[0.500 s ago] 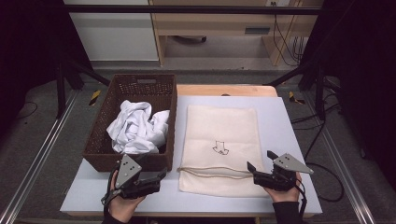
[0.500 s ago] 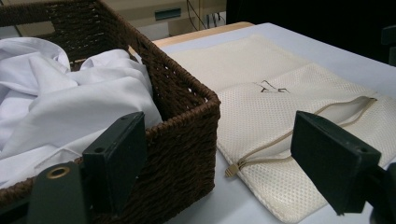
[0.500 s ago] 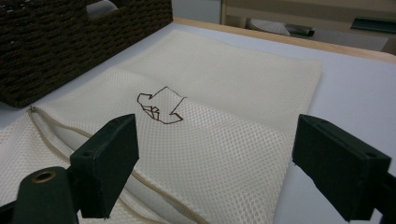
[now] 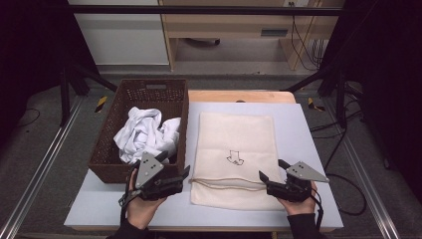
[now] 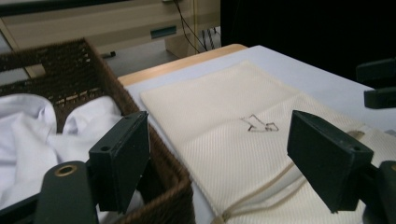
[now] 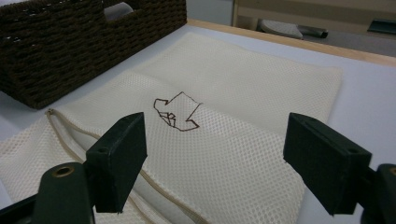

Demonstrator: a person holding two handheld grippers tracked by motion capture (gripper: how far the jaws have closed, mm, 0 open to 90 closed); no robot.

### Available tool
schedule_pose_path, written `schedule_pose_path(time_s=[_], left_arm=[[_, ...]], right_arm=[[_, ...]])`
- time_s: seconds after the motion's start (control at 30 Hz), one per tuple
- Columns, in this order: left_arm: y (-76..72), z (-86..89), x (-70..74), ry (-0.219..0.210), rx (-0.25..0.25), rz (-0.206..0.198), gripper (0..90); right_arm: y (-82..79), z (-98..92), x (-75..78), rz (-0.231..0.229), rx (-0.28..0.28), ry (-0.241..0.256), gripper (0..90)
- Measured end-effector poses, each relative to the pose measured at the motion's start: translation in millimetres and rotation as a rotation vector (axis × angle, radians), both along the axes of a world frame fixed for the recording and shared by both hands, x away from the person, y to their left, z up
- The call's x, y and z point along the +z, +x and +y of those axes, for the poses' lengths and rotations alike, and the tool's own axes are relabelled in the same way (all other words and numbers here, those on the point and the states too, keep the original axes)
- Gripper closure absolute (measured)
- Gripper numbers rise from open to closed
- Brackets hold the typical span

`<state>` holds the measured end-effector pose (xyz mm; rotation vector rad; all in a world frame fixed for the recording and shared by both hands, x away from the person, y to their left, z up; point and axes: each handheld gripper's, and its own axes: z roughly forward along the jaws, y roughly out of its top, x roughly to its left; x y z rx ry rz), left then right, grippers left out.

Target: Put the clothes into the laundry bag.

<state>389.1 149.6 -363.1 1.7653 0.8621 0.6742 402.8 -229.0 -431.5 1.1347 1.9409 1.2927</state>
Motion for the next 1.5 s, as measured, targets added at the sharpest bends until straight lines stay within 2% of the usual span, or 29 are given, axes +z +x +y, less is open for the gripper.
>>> schedule_pose_path(time_s=[0.1, 0.17, 0.2, 0.23, 0.37, 0.43, 0.57, 0.63, 0.67, 0.7, 0.8, 0.9, 0.97, 1.23, 1.4, 1.5], left_arm=[[4.4, -10.6, 4.7, -0.030, -0.003, -0.020, 21.8], [6.2, -20.6, 5.1, -0.021, 0.021, -0.033, 22.4], [7.3, -24.6, 4.1, -0.021, 0.015, -0.033, 22.4], [8.4, -28.8, 2.3, -0.026, 0.011, -0.025, 22.5], [9.8, -42.5, -8.5, 0.004, 0.011, 0.003, 23.5], [9.2, -49.2, -17.8, -0.005, -0.003, 0.022, 25.2], [7.9, -59.7, -34.1, 0.010, -0.020, 0.057, 31.2], [5.1, -67.5, -48.1, 0.023, -0.035, 0.081, 37.1], [5.1, -67.5, -48.1, 0.023, -0.035, 0.081, 40.1], [3.9, -70.2, -52.9, 0.034, -0.042, 0.089, 40.1], [1.0, -77.3, -67.2, 0.062, -0.063, 0.120, 49.2], [-0.5, -83.7, -80.7, 0.100, -0.083, 0.161, 58.9], [-0.7, -89.1, -93.7, 0.098, -0.114, 0.208, 67.0], [-3.3, -103.0, -112.6, 0.145, -0.137, 0.254, 79.4], [-5.2, -109.0, -118.8, 0.161, -0.138, 0.255, 84.8], [-5.1, -110.5, -122.5, 0.158, -0.139, 0.263, 86.0]], right_arm=[[1.0, 0.9, 0.8, 0.002, 0.012, 0.000, 24.5], [1.4, 1.5, 1.5, -0.001, 0.022, 0.003, 26.2], [1.7, 2.3, 1.9, -0.001, 0.028, 0.001, 26.9], [1.6, 3.5, 2.0, 0.001, 0.031, 0.002, 27.5], [2.6, 7.6, 1.4, 0.006, 0.060, -0.008, 32.6], [4.0, 10.4, 0.3, 0.017, 0.072, -0.010, 34.3], [6.8, 17.7, -4.1, 0.043, 0.098, -0.027, 38.4], [7.8, 23.7, -7.6, 0.055, 0.121, -0.047, 40.6], [7.8, 23.7, -7.6, 0.055, 0.121, -0.047, 40.6], [8.2, 25.5, -8.9, 0.060, 0.127, -0.049, 40.8], [9.4, 29.6, -13.6, 0.079, 0.144, -0.056, 42.7], [10.2, 34.1, -18.6, 0.101, 0.156, -0.066, 43.8], [12.3, 37.4, -22.7, 0.123, 0.162, -0.076, 45.3], [14.9, 46.1, -30.6, 0.153, 0.182, -0.118, 47.3], [18.4, 50.2, -35.6, 0.176, 0.187, -0.145, 50.9], [22.1, 53.2, -40.6, 0.192, 0.195, -0.193, 56.4]])
